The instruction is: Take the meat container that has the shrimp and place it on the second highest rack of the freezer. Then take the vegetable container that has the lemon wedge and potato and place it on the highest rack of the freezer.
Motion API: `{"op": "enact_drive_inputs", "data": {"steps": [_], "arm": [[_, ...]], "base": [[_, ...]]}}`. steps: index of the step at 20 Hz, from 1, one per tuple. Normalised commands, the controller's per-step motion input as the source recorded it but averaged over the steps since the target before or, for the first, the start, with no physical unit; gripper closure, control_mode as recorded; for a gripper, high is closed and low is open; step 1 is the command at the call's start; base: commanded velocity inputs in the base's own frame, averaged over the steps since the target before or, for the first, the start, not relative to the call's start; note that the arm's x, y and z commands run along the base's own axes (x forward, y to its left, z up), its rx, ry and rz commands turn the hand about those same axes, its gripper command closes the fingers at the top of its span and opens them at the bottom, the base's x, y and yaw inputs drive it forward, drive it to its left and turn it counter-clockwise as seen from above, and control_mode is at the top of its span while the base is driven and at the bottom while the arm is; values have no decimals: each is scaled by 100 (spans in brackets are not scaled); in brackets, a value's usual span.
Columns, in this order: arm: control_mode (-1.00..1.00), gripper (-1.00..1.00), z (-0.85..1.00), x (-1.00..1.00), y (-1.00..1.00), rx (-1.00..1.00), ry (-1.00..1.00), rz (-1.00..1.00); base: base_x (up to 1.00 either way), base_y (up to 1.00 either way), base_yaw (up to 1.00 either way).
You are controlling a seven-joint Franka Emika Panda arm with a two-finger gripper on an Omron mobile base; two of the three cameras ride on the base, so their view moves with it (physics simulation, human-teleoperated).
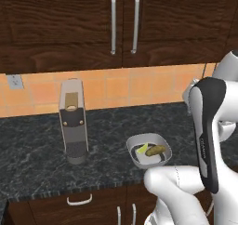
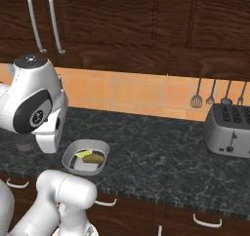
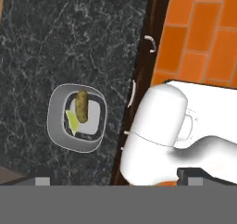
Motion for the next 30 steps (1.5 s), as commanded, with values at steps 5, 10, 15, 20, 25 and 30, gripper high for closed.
{"op": "enact_drive_inputs", "data": {"steps": [5, 10, 15, 20, 25, 30], "arm": [[-100, -100, -27, 20, -52, -17, 8, 7], [-100, -100, -86, 29, -26, -4, 3, 66], [-100, -100, -78, 38, -12, 0, 2, 67], [-100, -100, -63, 60, 0, -5, 2, 41], [-100, -100, -61, 73, 0, 0, -1, 21], [-100, -100, -55, 31, 0, -2, 0, 3]], "base": [[0, 0, 0], [0, 0, 0], [0, 0, 0], [0, 0, 0], [0, 0, 0], [0, 0, 0]]}}
